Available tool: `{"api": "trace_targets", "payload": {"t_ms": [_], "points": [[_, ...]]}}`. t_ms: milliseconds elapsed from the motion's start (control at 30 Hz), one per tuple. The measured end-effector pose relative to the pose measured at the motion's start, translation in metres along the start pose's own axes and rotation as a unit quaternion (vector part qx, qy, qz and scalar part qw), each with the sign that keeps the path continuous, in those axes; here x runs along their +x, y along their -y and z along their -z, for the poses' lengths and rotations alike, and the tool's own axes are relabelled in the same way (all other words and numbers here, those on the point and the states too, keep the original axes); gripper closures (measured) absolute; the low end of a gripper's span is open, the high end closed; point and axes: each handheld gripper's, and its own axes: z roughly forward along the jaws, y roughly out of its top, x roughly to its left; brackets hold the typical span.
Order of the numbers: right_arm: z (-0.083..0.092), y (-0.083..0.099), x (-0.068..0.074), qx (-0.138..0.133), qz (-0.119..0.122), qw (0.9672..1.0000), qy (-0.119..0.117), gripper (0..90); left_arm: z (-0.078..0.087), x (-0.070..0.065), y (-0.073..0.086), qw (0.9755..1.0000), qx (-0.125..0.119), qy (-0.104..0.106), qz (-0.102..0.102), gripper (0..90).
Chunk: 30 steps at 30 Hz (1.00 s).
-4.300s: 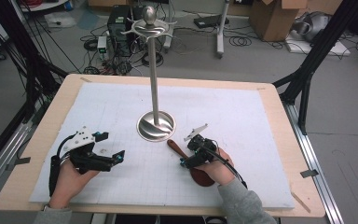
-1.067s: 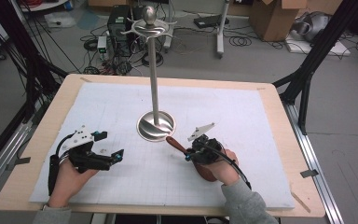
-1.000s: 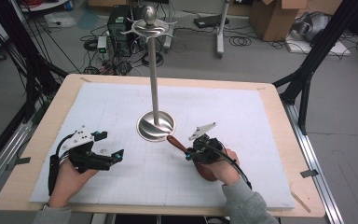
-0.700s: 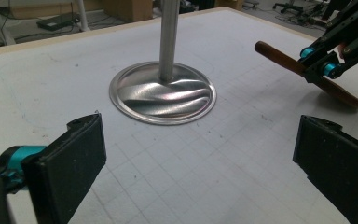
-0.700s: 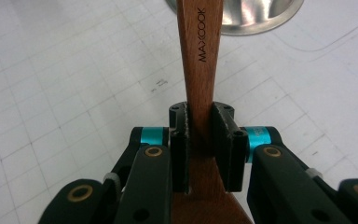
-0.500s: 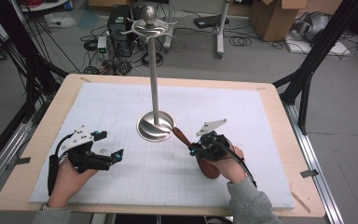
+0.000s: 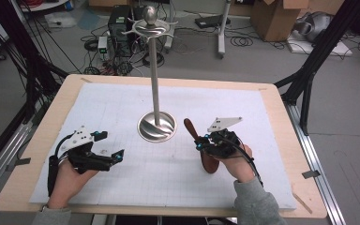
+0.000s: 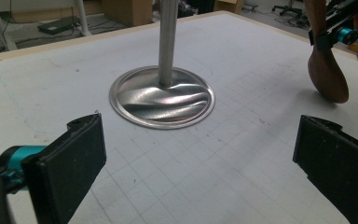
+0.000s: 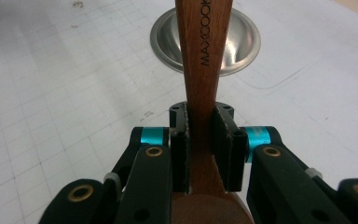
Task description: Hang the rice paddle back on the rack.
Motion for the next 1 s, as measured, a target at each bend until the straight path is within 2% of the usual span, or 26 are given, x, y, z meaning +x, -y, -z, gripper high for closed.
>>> {"api": "trace_targets", "payload": {"t_ms": [433,800,1000], "points": [[0.012,-0.001,-0.004,-0.029,-0.002,0.9995,0.008,77.6,0.002,0.001,-0.001,1.0,-0.004,0.001,0.002,3.0],[0.023,0.0,-0.009,-0.065,-0.011,0.9978,0.002,77.6,0.003,0.002,-0.002,1.0,-0.006,0.003,0.003,2.9],[0.031,-0.002,-0.013,-0.082,-0.019,0.9964,-0.005,77.6,0.009,0.002,-0.005,0.9998,-0.017,-0.001,0.005,3.0]]}}
